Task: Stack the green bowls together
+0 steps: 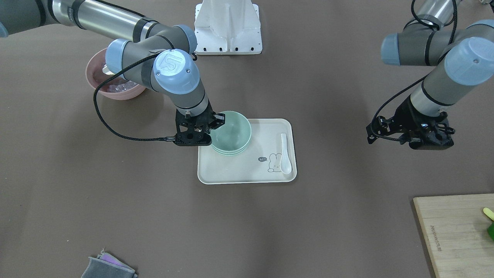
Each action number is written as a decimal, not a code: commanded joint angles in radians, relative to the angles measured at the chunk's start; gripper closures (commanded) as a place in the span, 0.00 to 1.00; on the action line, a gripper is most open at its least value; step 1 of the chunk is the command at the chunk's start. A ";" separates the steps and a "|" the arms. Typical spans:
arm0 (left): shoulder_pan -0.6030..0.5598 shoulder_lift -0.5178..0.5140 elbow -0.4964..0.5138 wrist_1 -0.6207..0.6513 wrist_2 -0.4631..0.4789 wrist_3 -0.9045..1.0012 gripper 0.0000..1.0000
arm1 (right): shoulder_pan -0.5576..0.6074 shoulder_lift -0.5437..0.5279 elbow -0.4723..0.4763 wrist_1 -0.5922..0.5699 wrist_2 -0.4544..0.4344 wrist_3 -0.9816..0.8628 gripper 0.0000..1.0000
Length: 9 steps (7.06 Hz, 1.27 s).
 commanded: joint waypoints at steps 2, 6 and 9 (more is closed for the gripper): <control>-0.002 -0.001 0.000 0.000 0.001 -0.002 0.03 | 0.000 0.000 -0.009 0.018 -0.001 0.000 0.73; -0.002 -0.001 0.000 0.000 0.001 -0.002 0.03 | 0.005 0.005 0.002 0.027 0.005 0.003 0.00; -0.021 -0.004 -0.003 0.015 -0.006 -0.012 0.03 | 0.095 -0.020 0.118 0.006 0.077 0.047 0.00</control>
